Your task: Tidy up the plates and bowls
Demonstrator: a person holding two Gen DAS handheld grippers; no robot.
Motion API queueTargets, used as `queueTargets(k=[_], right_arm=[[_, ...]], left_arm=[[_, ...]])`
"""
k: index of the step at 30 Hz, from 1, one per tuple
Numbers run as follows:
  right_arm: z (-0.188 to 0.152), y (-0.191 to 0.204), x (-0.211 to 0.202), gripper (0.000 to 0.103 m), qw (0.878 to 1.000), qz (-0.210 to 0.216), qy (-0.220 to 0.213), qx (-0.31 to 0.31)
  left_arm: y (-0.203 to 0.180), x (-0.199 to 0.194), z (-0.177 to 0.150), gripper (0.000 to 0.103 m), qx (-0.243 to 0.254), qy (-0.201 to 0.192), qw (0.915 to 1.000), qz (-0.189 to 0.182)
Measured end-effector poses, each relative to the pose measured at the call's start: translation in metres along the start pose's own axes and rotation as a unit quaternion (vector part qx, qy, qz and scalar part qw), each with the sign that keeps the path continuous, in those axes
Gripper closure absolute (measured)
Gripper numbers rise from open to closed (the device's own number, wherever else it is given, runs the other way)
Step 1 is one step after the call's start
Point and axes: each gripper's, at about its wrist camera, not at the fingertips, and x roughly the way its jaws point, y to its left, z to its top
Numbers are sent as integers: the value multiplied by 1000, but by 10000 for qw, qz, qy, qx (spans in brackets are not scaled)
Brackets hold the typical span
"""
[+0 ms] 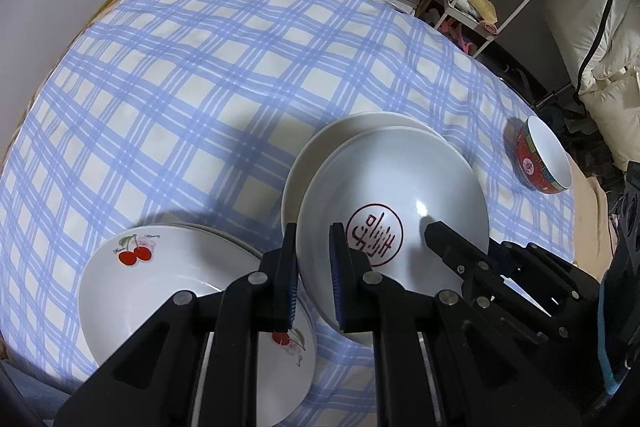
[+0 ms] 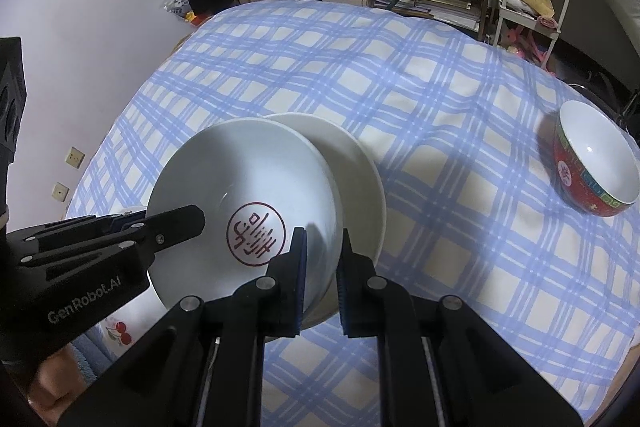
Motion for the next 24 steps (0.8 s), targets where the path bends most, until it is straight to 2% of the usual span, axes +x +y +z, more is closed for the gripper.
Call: queueTargets(k=[12, 17, 21, 24], right_arm=[[3, -1, 1, 88, 10000, -11, -85, 28], [2, 6, 2, 88, 9993, -258, -162, -237], [5, -4, 2, 88, 9999, 7, -160, 41], [4, -2, 2, 88, 9997, -121, -216, -40]], left_arm=[[1, 3, -1, 90, -80, 0, 9999, 105], [1, 1, -4, 90, -101, -13, 9999, 77], [4, 0, -5, 90, -193, -26, 9998, 14], [3, 0, -7, 90, -190, -19, 9998, 30]])
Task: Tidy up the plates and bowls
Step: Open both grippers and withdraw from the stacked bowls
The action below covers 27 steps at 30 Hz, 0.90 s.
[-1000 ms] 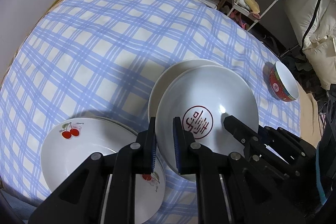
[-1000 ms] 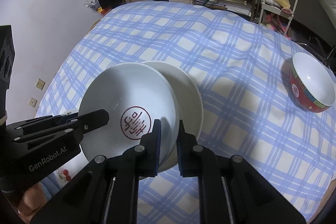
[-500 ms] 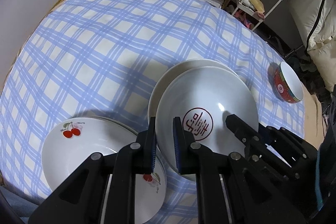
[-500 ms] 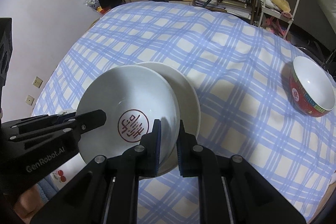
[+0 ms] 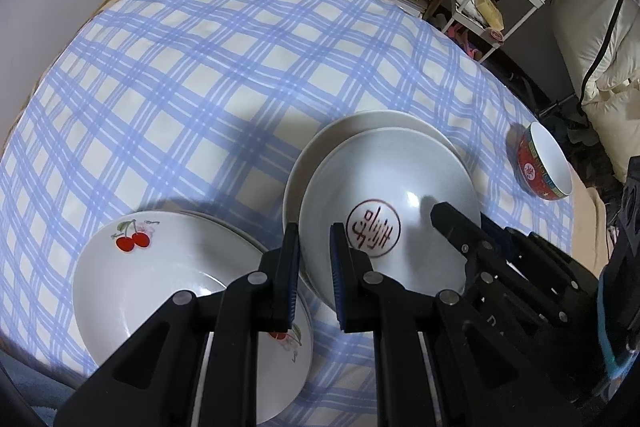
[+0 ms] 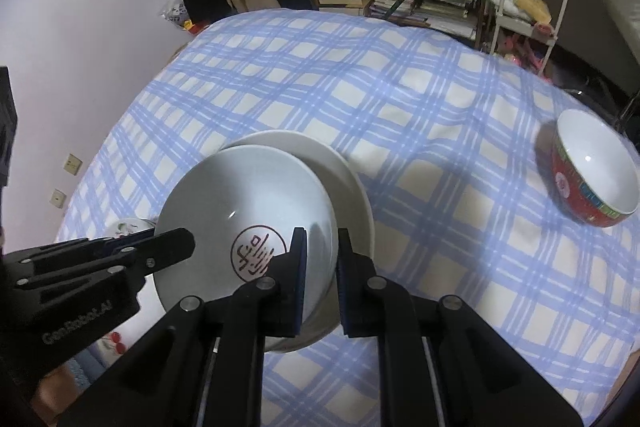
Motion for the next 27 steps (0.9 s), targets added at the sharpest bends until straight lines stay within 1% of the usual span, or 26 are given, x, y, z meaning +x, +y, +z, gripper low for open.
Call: queueTargets(k=[3, 4, 8, 10, 13, 16, 18, 22, 23, 25, 26, 27], right_arm=[[0, 5, 1, 86, 9997, -162, -80, -187], [1, 5, 1, 86, 9996, -175, -114, -199], [3, 5, 1, 85, 9995, -160, -193, -187], [4, 5, 1, 85, 9995, -120, -193, -211], [5, 6, 2, 85, 9994, -153, -197, -256], [5, 6, 0, 85, 9992, -158, -244, -260], [6, 5, -1, 85, 9992, -135, -278, -255], [8, 2, -5, 83, 9992, -156, -318, -188], [9, 1, -7, 80, 9991, -137, -350, -187], [13, -2, -13, 70, 9988, -81, -433, -202], [15, -4, -17, 60, 9984, -121, -508, -206], [17, -6, -23, 56, 9975, -166, -659, -214]], left_arm=[[-1, -1, -2, 89, 22, -4, 10000, 48], [-2, -3, -4, 89, 24, -23, 9999, 123], [1, -10, -7, 88, -37, -100, 9999, -11], [4, -11, -7, 87, -75, -110, 9999, 61], [9, -11, -7, 87, -139, -102, 9998, 58], [9, -15, -8, 87, -100, -179, 9997, 132], [10, -18, -7, 85, -67, -239, 9995, 185], [10, -24, -3, 82, -83, -346, 9992, 166], [11, -25, -2, 82, -122, -384, 9991, 162], [12, -31, 1, 82, -266, -511, 9983, 118], [12, -33, 3, 81, -317, -569, 9978, 116], [12, -36, 4, 81, -348, -631, 9973, 109]])
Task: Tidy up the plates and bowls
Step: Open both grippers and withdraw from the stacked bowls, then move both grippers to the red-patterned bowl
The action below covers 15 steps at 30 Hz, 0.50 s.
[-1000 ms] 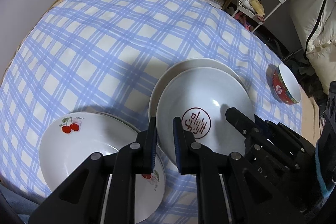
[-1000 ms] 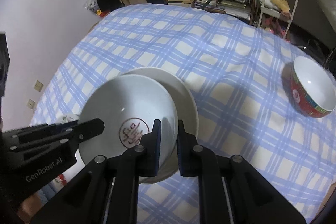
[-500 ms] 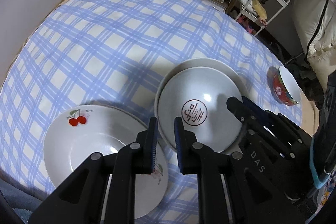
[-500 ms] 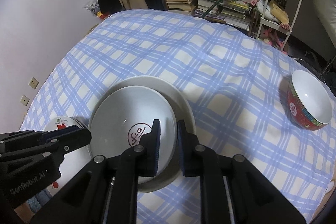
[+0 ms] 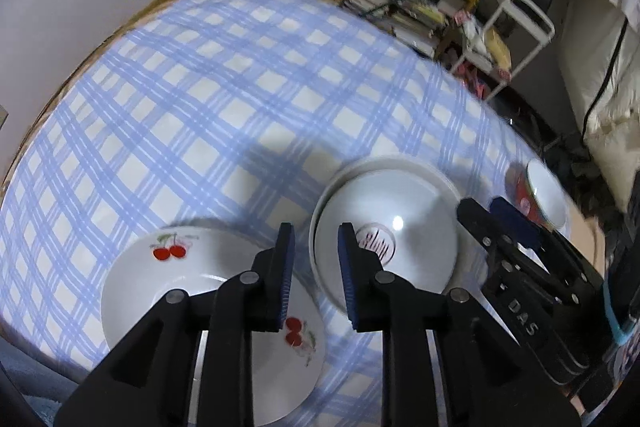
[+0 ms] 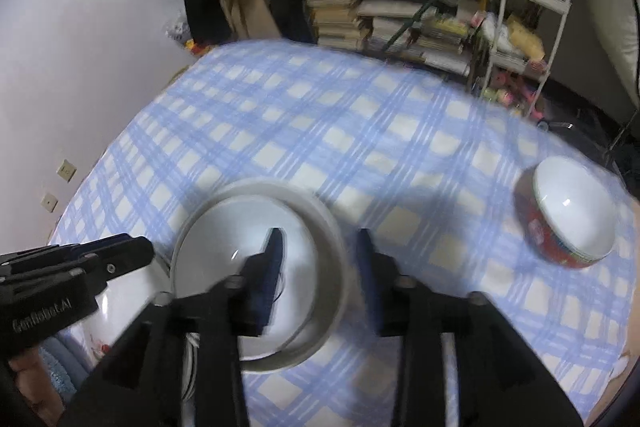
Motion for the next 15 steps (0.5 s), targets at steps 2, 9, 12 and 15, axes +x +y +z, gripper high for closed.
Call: queueTargets(k=[2, 9, 12, 15], right_arm=[[5, -5, -8, 53, 9998, -5, -173, 35], [31, -13, -39, 37, 9972, -360, -623, -226], [47, -24, -56, 25, 9942, -473, -947, -191], [55, -40, -75, 3, 9909, -411, -1275, 120]], left_arm=[[-2, -6, 5, 78, -45, -109, 9999, -19], [-25, -35, 15, 51, 358, -577, 9974, 245], [-38, -49, 18, 30, 614, -800, 9943, 340], [-49, -57, 24, 20, 679, -919, 9931, 250]])
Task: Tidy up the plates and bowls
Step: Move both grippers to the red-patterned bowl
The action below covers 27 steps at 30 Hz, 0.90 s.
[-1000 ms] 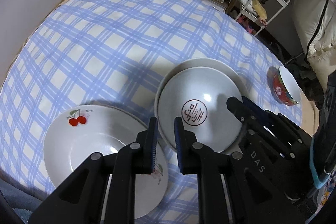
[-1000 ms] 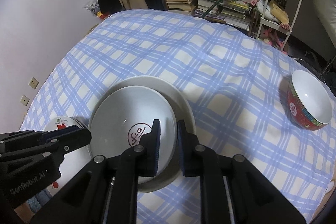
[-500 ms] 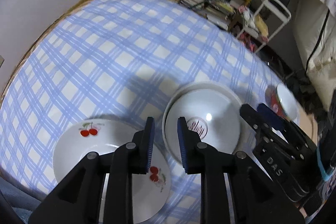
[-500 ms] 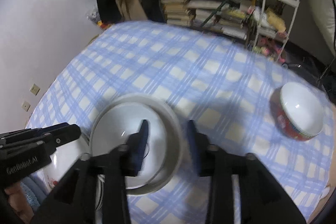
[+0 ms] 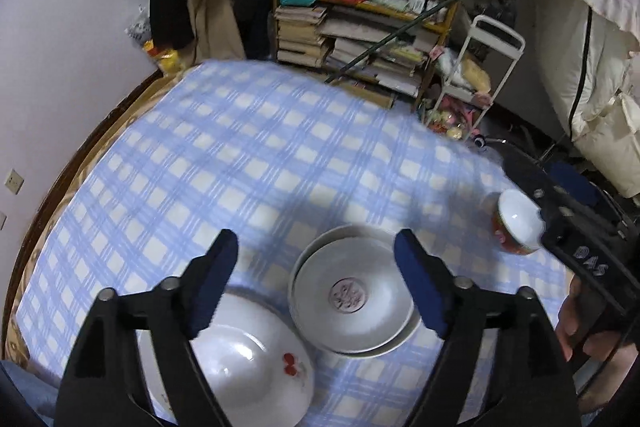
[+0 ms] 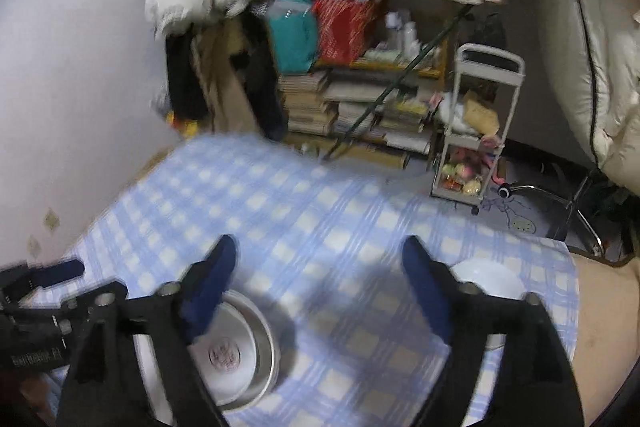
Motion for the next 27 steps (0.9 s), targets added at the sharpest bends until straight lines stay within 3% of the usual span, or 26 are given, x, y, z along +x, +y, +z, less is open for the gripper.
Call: queueTargets(k=[3, 7, 10, 15, 20, 27], right_arm=[[13, -16, -18, 0, 9993, -137, -338, 83], [22, -37, -31, 0, 9974, -340, -551, 324], [23, -51, -34, 0, 9973, -295, -436, 507], [19, -63, -34, 0, 9972, -552, -346, 376], [15, -82, -32, 0, 9960, -728, -262, 437], [6, -124, -29, 0, 9916, -935, -185, 879]], left_arm=[[-15, -5, 8, 17, 128, -194, 9996, 181], [-43, -5, 15, 16, 462, -348, 9983, 122], [-63, 1, 17, 16, 691, -371, 9969, 3], [-99, 16, 15, 16, 998, -394, 9942, -11], [-129, 35, 14, 16, 1190, -271, 9922, -264], [-166, 62, 15, 16, 1413, -112, 9886, -513]])
